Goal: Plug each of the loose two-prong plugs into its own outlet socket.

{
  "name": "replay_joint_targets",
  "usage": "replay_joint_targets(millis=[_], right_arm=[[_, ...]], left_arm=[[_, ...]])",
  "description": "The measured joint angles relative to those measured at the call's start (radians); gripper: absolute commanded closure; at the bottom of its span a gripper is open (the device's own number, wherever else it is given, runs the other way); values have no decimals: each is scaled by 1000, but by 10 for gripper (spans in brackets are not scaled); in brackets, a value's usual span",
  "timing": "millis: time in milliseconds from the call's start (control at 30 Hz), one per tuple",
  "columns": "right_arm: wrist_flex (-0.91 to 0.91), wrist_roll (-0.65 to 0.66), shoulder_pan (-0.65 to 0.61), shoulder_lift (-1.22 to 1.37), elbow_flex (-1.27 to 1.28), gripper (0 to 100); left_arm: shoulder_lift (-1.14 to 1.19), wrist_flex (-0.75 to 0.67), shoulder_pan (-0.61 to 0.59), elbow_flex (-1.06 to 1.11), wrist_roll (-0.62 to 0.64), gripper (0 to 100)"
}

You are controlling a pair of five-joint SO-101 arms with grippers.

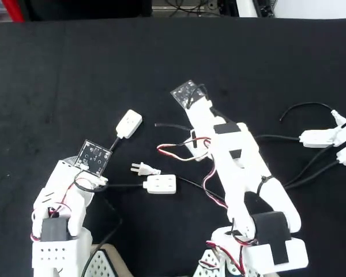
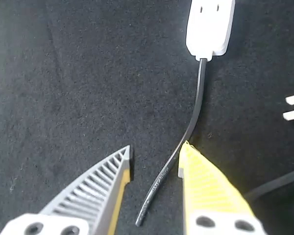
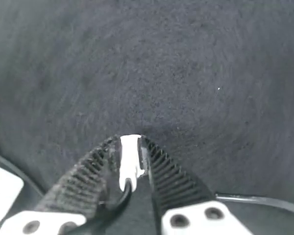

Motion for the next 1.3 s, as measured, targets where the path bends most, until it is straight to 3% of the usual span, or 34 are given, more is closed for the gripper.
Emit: replay_joint_targets(millis=[367,533,1300], right_arm=[[51,80,0,0,-9,980],[74,95,0,0,-11,907],[84,115,8,2,-3,986]], left_arm=[[0,0,0,0,0,830],[0,0,0,0,0,830],[0,0,0,0,0,830]])
